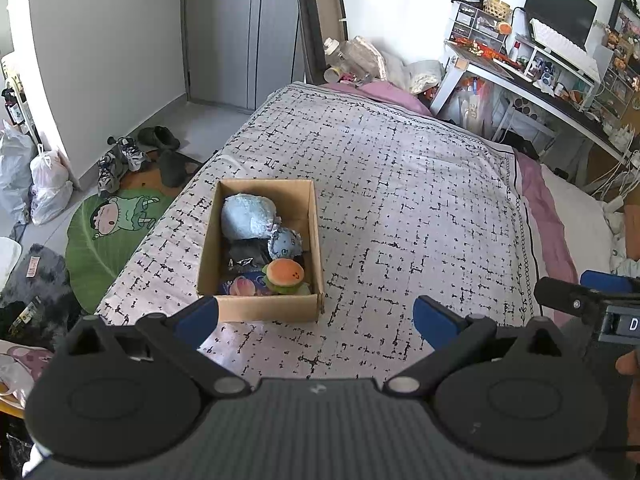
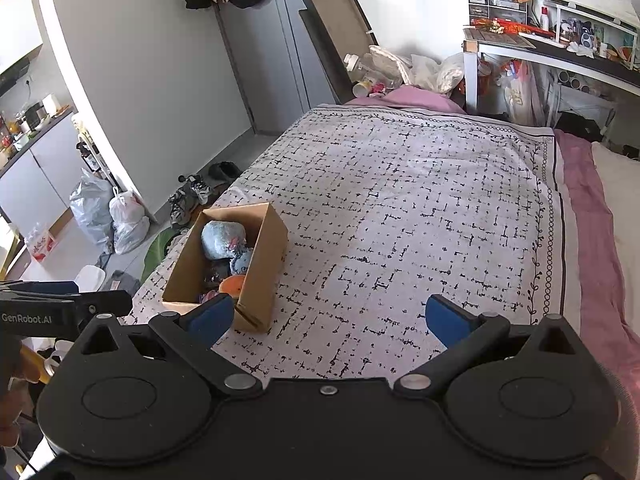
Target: Organize soft objects
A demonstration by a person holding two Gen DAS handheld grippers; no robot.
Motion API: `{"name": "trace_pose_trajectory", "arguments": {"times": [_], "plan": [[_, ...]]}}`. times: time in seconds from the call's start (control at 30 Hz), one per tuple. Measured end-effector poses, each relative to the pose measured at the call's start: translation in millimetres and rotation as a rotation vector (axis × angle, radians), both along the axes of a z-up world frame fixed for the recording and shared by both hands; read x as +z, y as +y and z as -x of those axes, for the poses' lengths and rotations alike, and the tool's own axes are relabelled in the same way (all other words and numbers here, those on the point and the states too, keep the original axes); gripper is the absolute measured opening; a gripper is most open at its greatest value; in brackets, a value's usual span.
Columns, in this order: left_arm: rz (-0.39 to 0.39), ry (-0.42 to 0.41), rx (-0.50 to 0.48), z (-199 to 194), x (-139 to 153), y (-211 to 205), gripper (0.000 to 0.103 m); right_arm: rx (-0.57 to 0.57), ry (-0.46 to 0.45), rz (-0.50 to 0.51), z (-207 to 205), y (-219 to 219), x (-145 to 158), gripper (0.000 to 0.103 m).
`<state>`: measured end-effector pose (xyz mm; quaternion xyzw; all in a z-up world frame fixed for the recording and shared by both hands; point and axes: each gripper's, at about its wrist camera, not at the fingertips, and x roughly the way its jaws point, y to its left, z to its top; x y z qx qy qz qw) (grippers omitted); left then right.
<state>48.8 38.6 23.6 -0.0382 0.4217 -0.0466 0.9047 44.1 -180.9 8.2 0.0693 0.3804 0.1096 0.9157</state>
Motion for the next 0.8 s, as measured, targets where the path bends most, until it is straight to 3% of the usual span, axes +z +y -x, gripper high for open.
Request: {"name": "trace_pose_trajectory", "arguments": {"times": [0.8], "plan": [[-0.037, -0.042, -0.003, -3, 1, -5, 0.103, -0.016, 0.036, -0.028, -5, -5, -17, 0.103]]}}
